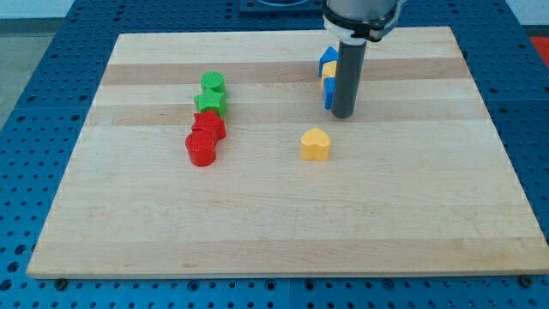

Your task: Move your arm to the yellow heart

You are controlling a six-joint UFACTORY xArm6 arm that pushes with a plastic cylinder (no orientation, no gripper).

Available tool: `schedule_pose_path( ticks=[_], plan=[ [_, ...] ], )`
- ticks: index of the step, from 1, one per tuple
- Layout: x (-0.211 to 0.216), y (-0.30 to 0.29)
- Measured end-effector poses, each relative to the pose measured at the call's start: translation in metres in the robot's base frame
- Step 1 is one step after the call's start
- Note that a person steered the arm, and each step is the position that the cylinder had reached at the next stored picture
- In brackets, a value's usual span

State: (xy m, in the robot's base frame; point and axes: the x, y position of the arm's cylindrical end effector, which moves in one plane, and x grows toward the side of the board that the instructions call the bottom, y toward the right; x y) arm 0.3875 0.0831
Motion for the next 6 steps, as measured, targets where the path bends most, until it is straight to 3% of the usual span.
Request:
schedule_pose_path(
  ticks=[4, 6],
  plan=[
    [0.115, -0.003],
    [0.127, -0.052]
  ],
)
